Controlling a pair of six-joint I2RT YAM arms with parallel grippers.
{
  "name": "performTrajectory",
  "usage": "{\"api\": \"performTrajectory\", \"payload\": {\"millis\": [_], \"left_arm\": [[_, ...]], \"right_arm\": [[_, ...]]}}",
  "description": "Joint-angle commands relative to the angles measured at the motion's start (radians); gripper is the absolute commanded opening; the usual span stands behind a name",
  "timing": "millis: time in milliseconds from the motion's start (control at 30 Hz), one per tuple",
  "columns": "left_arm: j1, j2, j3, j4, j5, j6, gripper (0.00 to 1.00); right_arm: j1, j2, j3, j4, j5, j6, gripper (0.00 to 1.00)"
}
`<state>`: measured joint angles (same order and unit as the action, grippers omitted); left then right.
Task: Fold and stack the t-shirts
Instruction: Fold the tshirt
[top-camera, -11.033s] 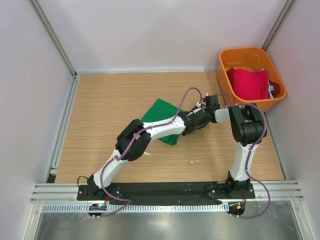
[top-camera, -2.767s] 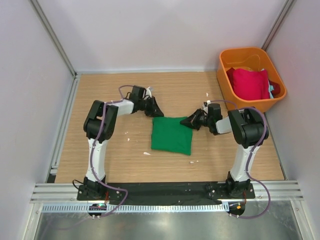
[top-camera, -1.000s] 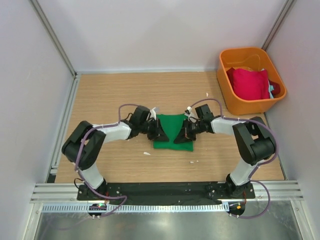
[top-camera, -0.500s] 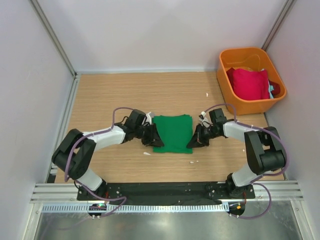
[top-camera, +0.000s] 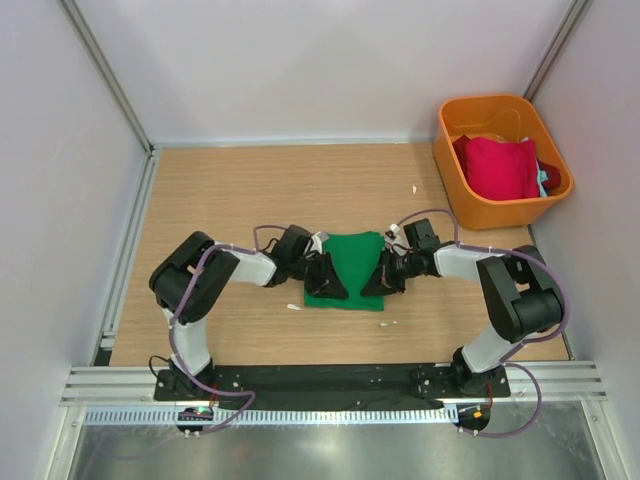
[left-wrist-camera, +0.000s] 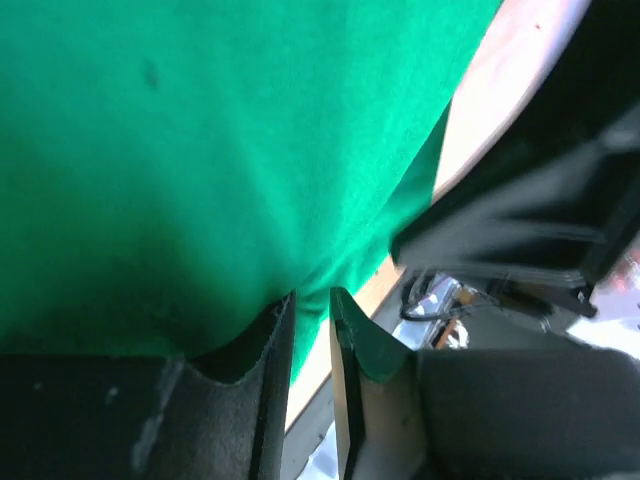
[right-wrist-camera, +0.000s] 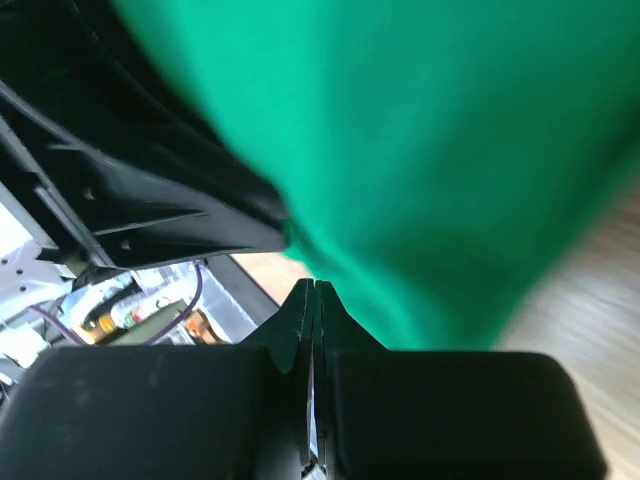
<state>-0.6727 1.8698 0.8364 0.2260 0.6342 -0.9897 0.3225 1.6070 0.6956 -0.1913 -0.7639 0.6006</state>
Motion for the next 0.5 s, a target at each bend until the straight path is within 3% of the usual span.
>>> {"api": "performTrajectory", "payload": {"millis": [0, 233, 367, 467], "left_arm": [[0.005, -0.004, -0.043, 0.052, -0.001, 0.022, 0.23], [0.005, -0.191, -0.08, -0.135, -0.025, 0.132, 0.28], [0.012, -0.348, -0.068, -0.317, -0.06, 0.198, 0.39], [0.045, -0.385, -0.088, -0.335, -0.015, 0.223, 0.41]], "right_arm": [[-0.071, 0.008, -0.05, 0.027, -0.006, -0.027, 0.01], [-0.166, -0.033, -0.094, -0.132, 0.032, -0.163, 0.02], [-0.165, -0.097, -0.045, -0.192, 0.07, -0.156, 0.01], [-0.165, -0.128, 0.014, -0.211, 0.054, -0.128, 0.01]]}}
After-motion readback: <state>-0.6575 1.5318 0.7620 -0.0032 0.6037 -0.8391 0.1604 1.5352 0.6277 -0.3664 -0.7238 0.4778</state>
